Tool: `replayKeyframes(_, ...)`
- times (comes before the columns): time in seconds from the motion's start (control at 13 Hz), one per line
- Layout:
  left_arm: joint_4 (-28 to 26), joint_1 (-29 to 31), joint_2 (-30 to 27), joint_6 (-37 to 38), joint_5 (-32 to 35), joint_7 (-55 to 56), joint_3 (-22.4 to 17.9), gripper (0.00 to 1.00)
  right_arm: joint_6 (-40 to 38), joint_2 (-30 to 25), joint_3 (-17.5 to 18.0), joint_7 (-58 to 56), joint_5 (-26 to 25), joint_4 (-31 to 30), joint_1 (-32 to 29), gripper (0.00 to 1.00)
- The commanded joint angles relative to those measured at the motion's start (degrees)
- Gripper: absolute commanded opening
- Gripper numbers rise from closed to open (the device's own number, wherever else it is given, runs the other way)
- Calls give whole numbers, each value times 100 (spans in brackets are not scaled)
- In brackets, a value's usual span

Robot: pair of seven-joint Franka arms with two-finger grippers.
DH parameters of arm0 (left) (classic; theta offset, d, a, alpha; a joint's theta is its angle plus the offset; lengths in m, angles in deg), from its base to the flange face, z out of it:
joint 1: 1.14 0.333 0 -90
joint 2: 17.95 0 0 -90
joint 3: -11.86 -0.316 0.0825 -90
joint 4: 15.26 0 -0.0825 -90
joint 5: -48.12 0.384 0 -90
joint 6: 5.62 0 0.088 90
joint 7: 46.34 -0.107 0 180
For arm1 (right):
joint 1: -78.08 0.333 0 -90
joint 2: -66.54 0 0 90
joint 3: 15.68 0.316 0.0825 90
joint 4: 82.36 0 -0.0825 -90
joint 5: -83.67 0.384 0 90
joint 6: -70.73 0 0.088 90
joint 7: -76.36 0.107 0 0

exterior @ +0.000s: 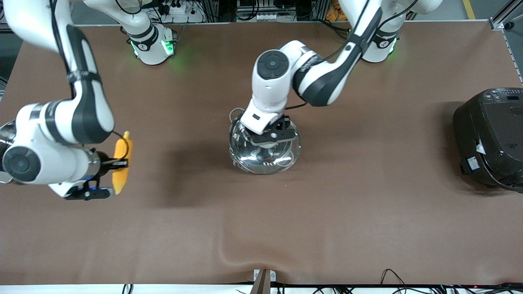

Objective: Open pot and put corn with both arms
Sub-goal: 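Lift the lid off with the left gripper while the right gripper carries corn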

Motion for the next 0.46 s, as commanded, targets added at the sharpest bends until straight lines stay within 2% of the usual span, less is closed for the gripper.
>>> replayKeyframes(0.0,-26,49,-185,44,42,362,-462,0,-181,-338,-33,423,479,17,357,10)
replayKeyframes(0.15,-70,294,-229,166,42,416,-762,0,-181,-506,-33,625,516,17,857,13)
replayKeyframes(0.38,-79,1119,-194,482,-142,346,-746,0,-112,-506,-51,1722,498,175,1674,13)
